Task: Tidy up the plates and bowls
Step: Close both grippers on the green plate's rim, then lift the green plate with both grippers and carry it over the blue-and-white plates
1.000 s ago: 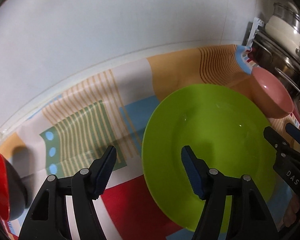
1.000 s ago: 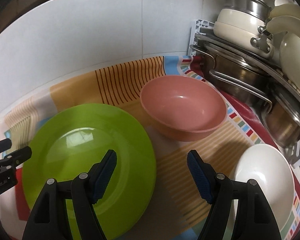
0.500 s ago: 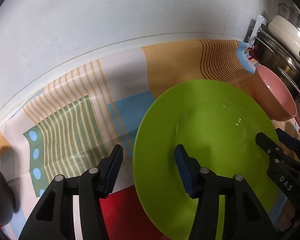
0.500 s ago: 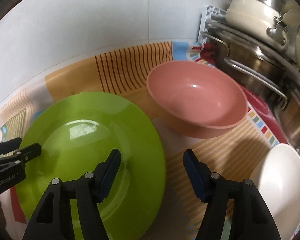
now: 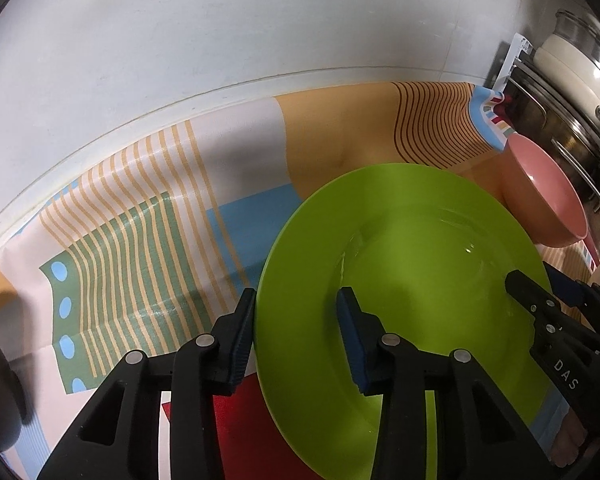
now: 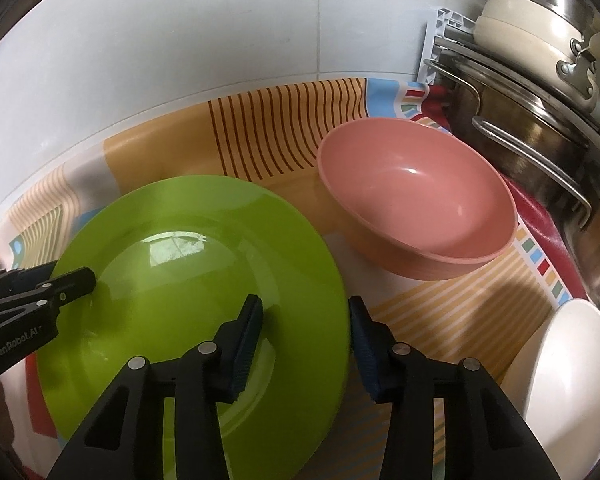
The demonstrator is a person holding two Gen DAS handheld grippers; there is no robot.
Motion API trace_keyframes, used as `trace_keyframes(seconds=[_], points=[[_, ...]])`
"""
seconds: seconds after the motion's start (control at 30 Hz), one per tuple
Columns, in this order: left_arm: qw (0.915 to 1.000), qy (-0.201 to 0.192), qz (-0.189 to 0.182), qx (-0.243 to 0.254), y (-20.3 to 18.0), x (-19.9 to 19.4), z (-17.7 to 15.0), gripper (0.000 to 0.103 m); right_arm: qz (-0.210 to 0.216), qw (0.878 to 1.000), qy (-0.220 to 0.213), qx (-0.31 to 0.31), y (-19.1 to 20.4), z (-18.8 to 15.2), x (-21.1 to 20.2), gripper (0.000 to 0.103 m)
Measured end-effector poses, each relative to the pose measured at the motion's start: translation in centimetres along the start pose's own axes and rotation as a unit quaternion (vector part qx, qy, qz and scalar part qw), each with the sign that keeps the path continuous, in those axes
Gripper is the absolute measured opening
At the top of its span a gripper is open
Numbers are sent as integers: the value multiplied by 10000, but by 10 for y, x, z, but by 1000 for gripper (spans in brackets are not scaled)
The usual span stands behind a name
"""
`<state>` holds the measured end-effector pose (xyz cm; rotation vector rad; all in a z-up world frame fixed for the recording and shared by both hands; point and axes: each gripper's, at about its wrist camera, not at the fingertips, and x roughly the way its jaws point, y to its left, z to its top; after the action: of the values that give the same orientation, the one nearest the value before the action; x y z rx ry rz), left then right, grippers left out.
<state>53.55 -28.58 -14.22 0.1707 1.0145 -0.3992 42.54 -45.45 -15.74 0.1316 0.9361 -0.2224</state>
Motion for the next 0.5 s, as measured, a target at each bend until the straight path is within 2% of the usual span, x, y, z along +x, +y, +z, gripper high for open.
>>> trace_keyframes(seconds=[0.23, 0.5], points=[[9999, -84, -13, -85, 5, -15, -6, 40, -27, 9999, -84, -61, 1, -4, -11, 42], [9993, -301, 22, -220, 14, -54, -15, 40, 14, 9995, -289, -149, 6, -8, -43, 42]])
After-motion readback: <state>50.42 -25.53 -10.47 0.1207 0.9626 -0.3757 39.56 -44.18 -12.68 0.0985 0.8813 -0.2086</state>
